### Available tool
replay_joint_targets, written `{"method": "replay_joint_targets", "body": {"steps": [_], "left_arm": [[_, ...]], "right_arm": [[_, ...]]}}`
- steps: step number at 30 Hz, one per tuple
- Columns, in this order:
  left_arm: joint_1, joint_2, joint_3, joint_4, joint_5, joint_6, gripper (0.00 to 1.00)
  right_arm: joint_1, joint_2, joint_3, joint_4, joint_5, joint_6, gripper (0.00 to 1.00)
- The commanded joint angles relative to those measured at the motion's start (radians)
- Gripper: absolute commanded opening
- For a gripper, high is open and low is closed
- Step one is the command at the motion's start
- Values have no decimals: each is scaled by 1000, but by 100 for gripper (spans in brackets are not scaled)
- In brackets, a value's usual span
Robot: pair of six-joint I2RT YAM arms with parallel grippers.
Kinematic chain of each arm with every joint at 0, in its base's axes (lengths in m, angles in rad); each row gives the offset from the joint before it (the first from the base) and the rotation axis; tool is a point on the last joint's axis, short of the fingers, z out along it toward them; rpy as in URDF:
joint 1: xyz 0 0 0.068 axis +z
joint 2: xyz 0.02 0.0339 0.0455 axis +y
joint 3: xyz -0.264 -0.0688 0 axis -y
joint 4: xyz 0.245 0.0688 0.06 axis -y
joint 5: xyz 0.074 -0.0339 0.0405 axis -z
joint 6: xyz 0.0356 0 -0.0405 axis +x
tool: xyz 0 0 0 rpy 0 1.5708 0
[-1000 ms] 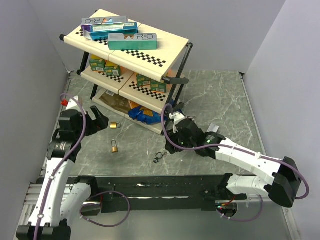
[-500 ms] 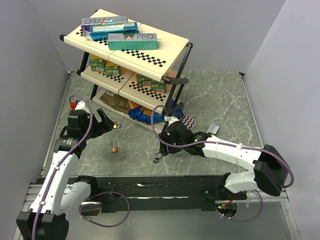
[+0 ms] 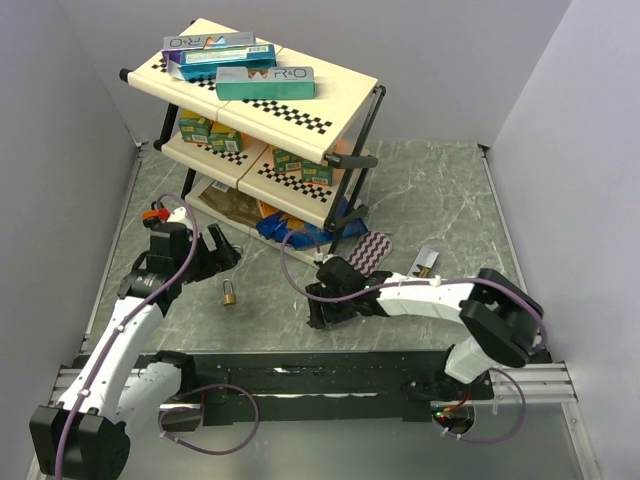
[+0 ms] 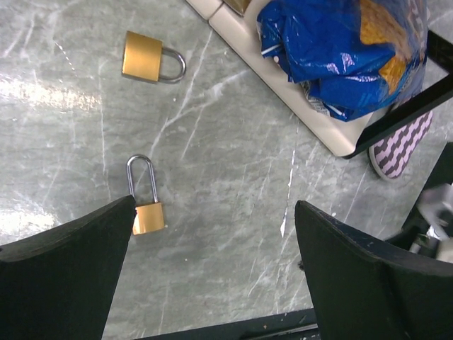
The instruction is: Unlock with the key
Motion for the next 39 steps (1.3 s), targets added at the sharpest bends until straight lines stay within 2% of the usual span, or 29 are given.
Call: {"method": "replay_joint_targets", "body": {"steps": [1, 8, 12, 16, 23, 32, 35, 39], "left_arm": [[-13, 4, -3, 34, 19, -13, 99], [-18, -7, -6, 35, 11, -13, 99], [-19, -10, -9, 35, 7, -13, 99], [-19, -10, -8, 37, 10, -13, 99], [-19, 8, -10, 43, 0, -7, 99], [-19, 13, -3, 40, -3, -5, 99], [-19, 8, -3, 37, -7, -5, 99], [-19, 7, 0, 35, -12, -7, 99]], "right_arm": [[5, 84, 67, 21, -5, 29, 68], [7, 175, 176, -37, 23, 2, 68], [13, 215, 243, -155, 117, 8, 67], [17, 200, 229, -200, 161, 16, 66], [37, 140, 153, -172, 170, 11, 67], [88, 222, 251, -189, 202, -56, 64], [89, 235, 254, -194, 210, -59, 62], [88, 235, 251, -185, 204, -64, 51]]}}
